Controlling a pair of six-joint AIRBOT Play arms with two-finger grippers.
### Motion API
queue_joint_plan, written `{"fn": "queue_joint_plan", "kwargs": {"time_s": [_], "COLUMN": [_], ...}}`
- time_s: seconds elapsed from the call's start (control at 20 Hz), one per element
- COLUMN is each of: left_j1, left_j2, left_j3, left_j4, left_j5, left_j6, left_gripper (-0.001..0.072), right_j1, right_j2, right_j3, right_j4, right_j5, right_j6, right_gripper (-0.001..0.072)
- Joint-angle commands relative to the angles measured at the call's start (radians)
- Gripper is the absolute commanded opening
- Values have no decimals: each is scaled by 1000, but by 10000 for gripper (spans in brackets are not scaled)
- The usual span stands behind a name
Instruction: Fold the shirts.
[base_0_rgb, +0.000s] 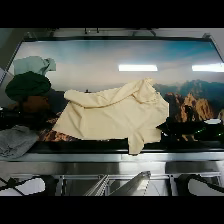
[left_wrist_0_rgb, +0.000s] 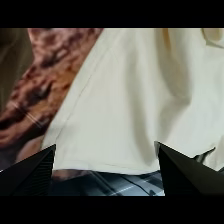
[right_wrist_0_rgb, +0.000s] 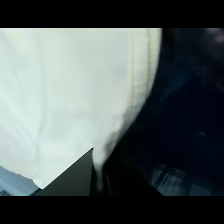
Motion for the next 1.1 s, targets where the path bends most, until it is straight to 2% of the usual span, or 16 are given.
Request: {"fn": "queue_joint_plan", "kwargs": {"time_s": [0.0, 0.15, 0.35, 0.45, 0.5, 0.6, 0.75, 0.85, 0.95, 1.05], "left_j1": [0, -3, -81, -129, -150, -176, -183, -163, -121, -63], "left_j2": [0, -16, -116, -157, -170, -178, -148, -80, 24, 151], "left_j3": [-1, -1, 0, 0, 0, 0, 0, 0, 0, 0], "left_j4": [150, 164, 143, 30, -41, -116, -149, -183, -293, -475], "left_j5": [12, 17, 25, 31, 31, 17, -49, -106, -188, -277], "left_j6": [-64, -71, -63, 13, 57, 119, 124, 125, 154, 187], "left_gripper": [710, 695, 693, 691, 615, -4, 12, 13, 14, 14], "right_j1": [13, 13, 14, 14, 14, 13, -5, -75, -174, -259], "right_j2": [-18, -18, -18, -18, -18, -17, -5, 20, 71, 138], "right_j3": [8, 13, 14, 14, 14, 15, 53, 135, 241, 315], "right_j4": [66, 66, 66, 66, 66, 66, 55, 57, 64, 146], "right_j5": [0, 15, 46, 74, 90, 137, 254, 386, 504, 548], "right_j6": [-41, -48, -54, -60, -61, -72, -101, -105, -88, -76], "right_gripper": [25, 26, 25, 26, 26, 25, 25, 25, 25, 25]}}
